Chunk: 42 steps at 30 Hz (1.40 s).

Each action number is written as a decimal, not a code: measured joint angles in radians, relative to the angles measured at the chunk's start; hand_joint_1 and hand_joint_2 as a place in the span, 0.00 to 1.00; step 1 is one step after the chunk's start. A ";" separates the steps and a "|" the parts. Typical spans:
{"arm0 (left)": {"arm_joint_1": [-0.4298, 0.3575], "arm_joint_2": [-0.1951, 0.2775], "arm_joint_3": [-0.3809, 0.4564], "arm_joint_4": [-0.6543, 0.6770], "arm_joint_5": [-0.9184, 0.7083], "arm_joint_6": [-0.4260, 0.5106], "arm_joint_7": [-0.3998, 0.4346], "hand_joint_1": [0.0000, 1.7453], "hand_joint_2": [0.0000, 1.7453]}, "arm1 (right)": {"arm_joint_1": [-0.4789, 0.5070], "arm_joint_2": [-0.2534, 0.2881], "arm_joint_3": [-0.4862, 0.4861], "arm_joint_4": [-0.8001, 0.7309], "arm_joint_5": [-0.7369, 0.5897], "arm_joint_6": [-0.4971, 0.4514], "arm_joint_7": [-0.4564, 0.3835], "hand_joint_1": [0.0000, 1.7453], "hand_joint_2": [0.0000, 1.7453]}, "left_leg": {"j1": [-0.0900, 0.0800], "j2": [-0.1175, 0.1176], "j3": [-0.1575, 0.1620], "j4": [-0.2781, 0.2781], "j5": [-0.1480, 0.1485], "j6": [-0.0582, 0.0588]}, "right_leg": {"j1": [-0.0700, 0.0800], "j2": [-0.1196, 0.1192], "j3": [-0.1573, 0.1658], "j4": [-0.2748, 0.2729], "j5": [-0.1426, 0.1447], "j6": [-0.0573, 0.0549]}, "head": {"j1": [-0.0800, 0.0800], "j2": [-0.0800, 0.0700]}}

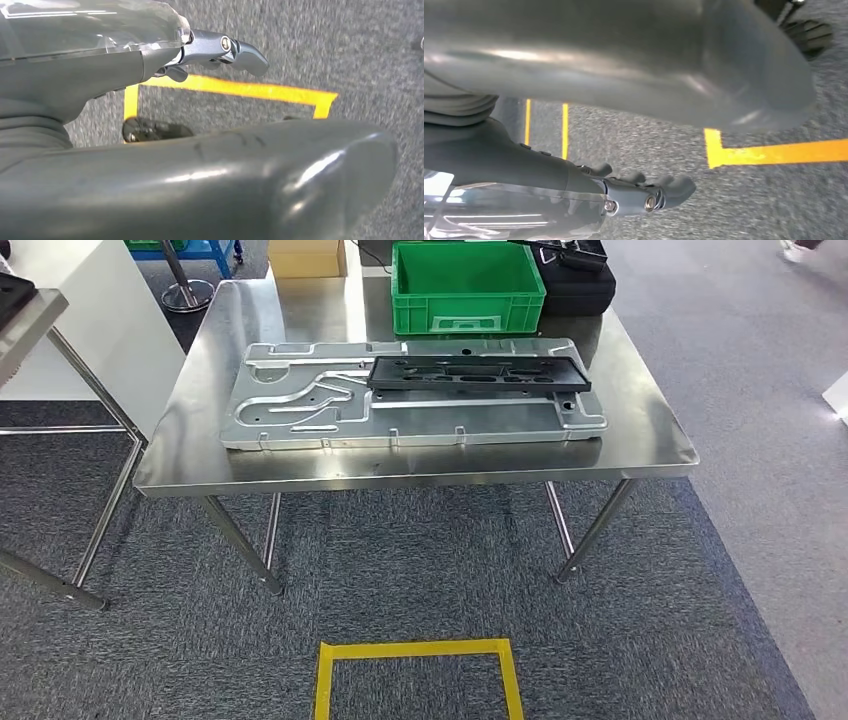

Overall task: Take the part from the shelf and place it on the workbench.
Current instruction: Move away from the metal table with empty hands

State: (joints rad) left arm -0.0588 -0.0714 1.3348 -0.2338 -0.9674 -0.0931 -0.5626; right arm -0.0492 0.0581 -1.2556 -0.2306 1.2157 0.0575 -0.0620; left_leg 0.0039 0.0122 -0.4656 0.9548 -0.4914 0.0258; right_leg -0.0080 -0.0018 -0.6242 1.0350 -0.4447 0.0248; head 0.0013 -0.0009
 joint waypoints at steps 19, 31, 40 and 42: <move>-0.013 -0.006 0.000 0.000 -0.009 0.003 0.011 0.00 0.00 | -0.025 -0.004 -0.001 0.004 -0.001 0.008 -0.002 0.00 0.00 | 0.005 -0.005 -0.206 0.285 -0.106 -0.052 | -0.001 -0.008 0.096 -0.067 -0.020 -0.040 | -0.006 0.000; -0.028 0.002 -0.002 0.000 -0.020 -0.001 0.013 0.00 0.00 | -0.028 -0.005 -0.001 0.006 0.011 0.017 -0.002 0.00 0.00 | -0.004 0.001 0.013 0.014 -0.032 0.012 | -0.001 -0.005 -0.037 0.015 0.011 0.009 | -0.006 0.000; -0.032 0.003 -0.012 0.000 -0.028 -0.003 0.012 0.00 0.00 | -0.028 -0.008 0.020 0.009 0.075 0.037 0.016 0.00 0.00 | -0.011 -0.040 -0.145 0.037 0.087 0.008 | 0.001 0.049 0.127 0.076 -0.074 -0.005 | -0.005 0.000; -0.036 0.002 -0.015 0.000 -0.028 -0.004 0.012 0.00 0.00 | -0.030 -0.010 0.028 0.010 0.079 0.036 0.022 0.00 0.00 | -0.013 -0.054 -0.162 0.040 0.111 0.001 | 0.005 0.076 0.223 -0.069 -0.112 -0.018 | -0.005 0.000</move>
State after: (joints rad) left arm -0.0945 -0.0691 1.3202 -0.2335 -0.9959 -0.0969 -0.5504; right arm -0.0790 0.0483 -1.2281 -0.2208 1.2943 0.0933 -0.0405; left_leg -0.0089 -0.0420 -0.6275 0.9948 -0.3802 0.0266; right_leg -0.0030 0.0741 -0.4017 0.9663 -0.5563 0.0073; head -0.0041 -0.0008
